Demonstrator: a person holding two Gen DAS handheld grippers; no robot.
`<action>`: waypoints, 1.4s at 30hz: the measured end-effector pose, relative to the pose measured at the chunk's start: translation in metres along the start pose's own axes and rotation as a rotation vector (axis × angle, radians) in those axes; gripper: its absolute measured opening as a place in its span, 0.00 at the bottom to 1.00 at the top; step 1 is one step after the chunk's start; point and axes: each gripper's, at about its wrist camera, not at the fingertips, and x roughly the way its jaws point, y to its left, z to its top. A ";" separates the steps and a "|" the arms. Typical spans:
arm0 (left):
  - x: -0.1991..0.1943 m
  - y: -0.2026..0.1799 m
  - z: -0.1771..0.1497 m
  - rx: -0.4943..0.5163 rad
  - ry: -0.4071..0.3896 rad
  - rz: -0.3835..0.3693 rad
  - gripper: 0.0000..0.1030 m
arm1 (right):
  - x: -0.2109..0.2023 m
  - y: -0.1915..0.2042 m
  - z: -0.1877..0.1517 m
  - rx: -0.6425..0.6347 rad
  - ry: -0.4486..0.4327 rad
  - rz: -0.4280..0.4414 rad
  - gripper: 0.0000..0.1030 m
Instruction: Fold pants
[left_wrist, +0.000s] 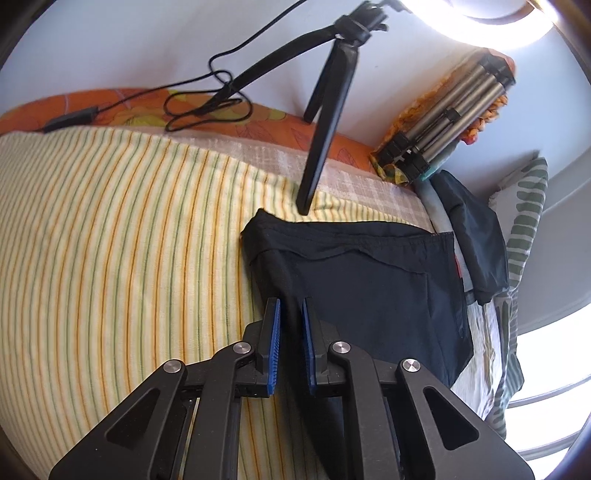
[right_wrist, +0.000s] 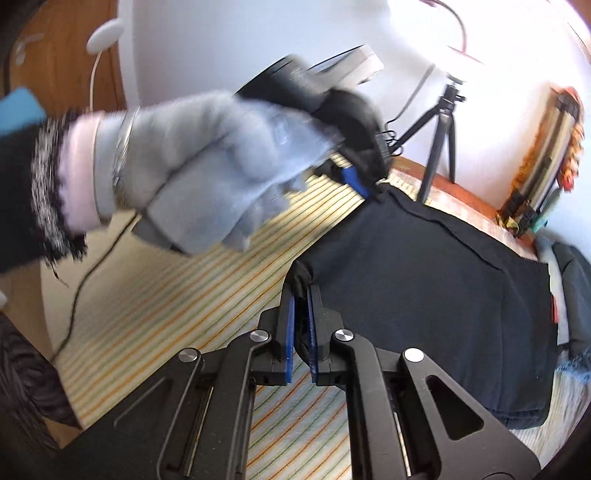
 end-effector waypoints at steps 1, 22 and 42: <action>-0.001 0.001 0.000 -0.009 0.002 -0.007 0.12 | -0.002 -0.004 0.000 0.019 -0.003 0.010 0.06; -0.009 -0.073 0.004 0.044 -0.077 -0.010 0.09 | -0.051 -0.059 0.013 0.181 -0.109 -0.016 0.06; 0.017 -0.255 0.023 0.318 -0.109 -0.099 0.03 | -0.115 -0.170 -0.041 0.415 -0.144 -0.157 0.02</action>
